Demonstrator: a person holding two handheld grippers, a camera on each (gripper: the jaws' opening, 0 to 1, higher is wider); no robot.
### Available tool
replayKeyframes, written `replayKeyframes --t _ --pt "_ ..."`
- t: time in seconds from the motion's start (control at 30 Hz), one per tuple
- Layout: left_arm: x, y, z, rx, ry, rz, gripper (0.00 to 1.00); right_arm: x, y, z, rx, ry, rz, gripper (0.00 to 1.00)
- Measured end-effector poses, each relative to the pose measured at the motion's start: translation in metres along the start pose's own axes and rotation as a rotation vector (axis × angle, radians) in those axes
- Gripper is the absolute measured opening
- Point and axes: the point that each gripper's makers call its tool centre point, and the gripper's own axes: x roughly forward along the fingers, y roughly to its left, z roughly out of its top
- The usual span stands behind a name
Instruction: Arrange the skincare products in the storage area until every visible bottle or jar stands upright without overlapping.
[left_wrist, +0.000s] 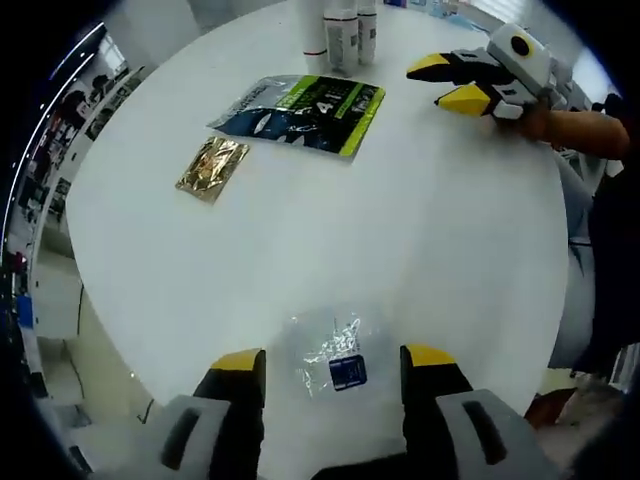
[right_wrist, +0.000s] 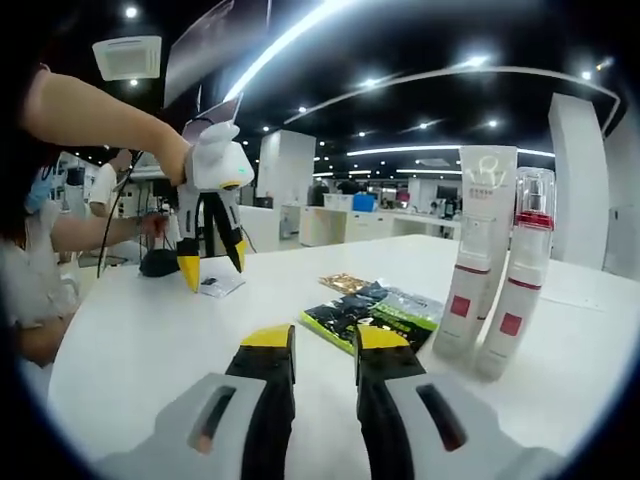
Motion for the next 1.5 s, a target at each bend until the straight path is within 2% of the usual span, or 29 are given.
replayKeyframes --t 0.03,0.17,0.23,0.37,0.47,0.67,0.83,1.1,1.2,1.4,1.5 --pt "0.001 -0.001 -0.002 0.002 0.017 -0.003 0.53 0.000 0.000 0.000 0.001 0.000 0.000 0.21" --pt "-0.001 0.000 -0.002 -0.017 0.031 -0.011 0.52 0.000 0.001 0.002 0.012 -0.009 0.006 0.21" --pt "-0.001 -0.005 -0.004 -0.039 0.047 -0.035 0.50 0.000 0.002 0.001 0.004 -0.005 0.009 0.21" --pt "-0.001 -0.005 -0.004 -0.041 0.066 -0.029 0.50 0.000 0.001 0.001 0.006 -0.006 0.008 0.21" --pt "-0.003 -0.009 -0.005 -0.051 0.087 -0.028 0.41 0.000 0.001 0.001 0.006 -0.005 0.008 0.21" --pt "-0.004 -0.012 -0.005 -0.034 0.116 -0.027 0.41 0.000 0.001 0.001 0.006 -0.004 0.010 0.20" --pt "-0.004 -0.013 -0.006 -0.015 0.118 -0.031 0.40 0.000 0.002 0.001 -0.002 -0.002 0.008 0.19" --pt "-0.004 -0.015 -0.004 0.042 0.124 -0.040 0.32 0.000 0.002 0.000 -0.001 0.003 0.005 0.19" --pt "-0.005 -0.020 -0.005 0.075 0.133 -0.049 0.20 0.000 0.002 0.000 -0.003 0.005 0.006 0.19" --pt "-0.004 -0.024 -0.005 0.124 0.149 -0.065 0.08 0.000 0.002 -0.001 -0.011 0.012 0.006 0.18" --pt "-0.007 -0.024 -0.003 0.142 0.148 -0.079 0.05 0.000 0.002 -0.001 -0.009 0.011 0.005 0.18"
